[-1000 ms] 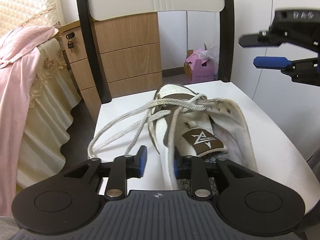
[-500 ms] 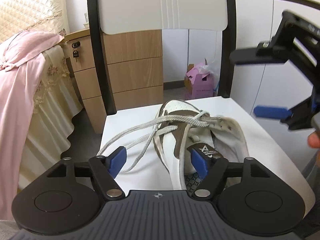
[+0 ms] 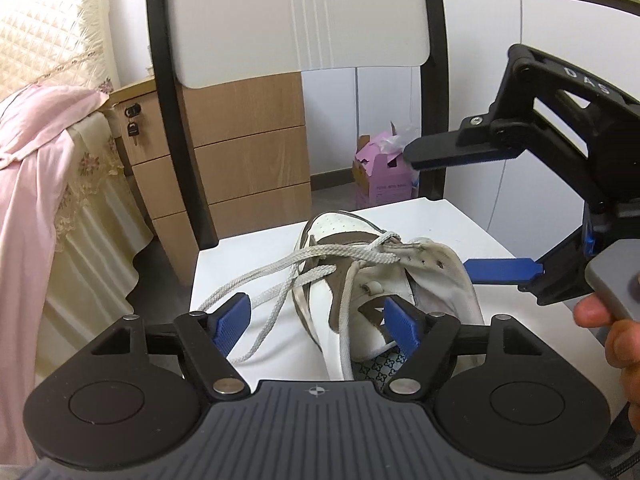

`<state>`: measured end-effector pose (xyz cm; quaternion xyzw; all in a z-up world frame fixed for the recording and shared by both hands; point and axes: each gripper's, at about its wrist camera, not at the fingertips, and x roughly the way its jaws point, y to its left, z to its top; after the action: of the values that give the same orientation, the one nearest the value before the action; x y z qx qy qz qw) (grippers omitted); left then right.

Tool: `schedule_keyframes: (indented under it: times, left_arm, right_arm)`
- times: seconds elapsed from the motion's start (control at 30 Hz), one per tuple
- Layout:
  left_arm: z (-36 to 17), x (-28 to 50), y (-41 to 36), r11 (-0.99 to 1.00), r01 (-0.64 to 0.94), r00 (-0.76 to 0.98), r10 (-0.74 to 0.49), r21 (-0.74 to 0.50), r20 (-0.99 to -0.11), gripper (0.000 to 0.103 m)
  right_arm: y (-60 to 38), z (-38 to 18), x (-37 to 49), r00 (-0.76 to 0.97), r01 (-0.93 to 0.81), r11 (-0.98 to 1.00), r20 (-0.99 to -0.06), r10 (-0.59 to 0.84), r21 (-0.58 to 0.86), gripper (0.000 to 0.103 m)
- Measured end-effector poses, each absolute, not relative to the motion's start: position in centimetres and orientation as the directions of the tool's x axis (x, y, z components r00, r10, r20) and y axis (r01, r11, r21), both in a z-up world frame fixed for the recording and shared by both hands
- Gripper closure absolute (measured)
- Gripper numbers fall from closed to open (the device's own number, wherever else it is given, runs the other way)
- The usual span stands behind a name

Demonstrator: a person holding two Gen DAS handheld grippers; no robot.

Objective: Lace up shoes with both hands
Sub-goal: 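Close the left gripper on the lace at the eyelets while the right gripper grasps the lace end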

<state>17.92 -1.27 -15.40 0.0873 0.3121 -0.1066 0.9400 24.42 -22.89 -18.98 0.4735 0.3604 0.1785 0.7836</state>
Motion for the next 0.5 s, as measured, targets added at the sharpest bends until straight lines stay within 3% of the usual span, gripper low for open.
schedule_keyframes:
  times: [0.2, 0.33, 0.43, 0.5]
  left_arm:
    - [-15.8, 18.5, -2.0, 0.954, 0.278, 0.777, -0.155, 0.112, -0.61, 0.032]
    - [-16.2, 18.8, -2.3, 0.951, 0.285, 0.772, -0.154, 0.119, -0.617, 0.053]
    - [-16.5, 19.0, -2.3, 0.954, 0.273, 0.775, -0.14, 0.127, -0.617, 0.062]
    - [-16.6, 19.2, -2.2, 0.956, 0.263, 0.774, -0.128, 0.13, -0.621, 0.08]
  right_arm:
    - [-23.1, -19.4, 24.6, 0.684, 0.088, 0.479, -0.402, 0.609, 0.873, 0.0]
    - [-23.3, -19.6, 24.5, 0.687, 0.09, 0.481, -0.404, 0.604, 0.872, 0.0]
    - [-23.4, -19.7, 24.4, 0.691, 0.091, 0.48, -0.402, 0.6, 0.873, 0.0]
    - [-23.5, -19.8, 24.4, 0.693, 0.094, 0.48, -0.404, 0.597, 0.872, 0.0]
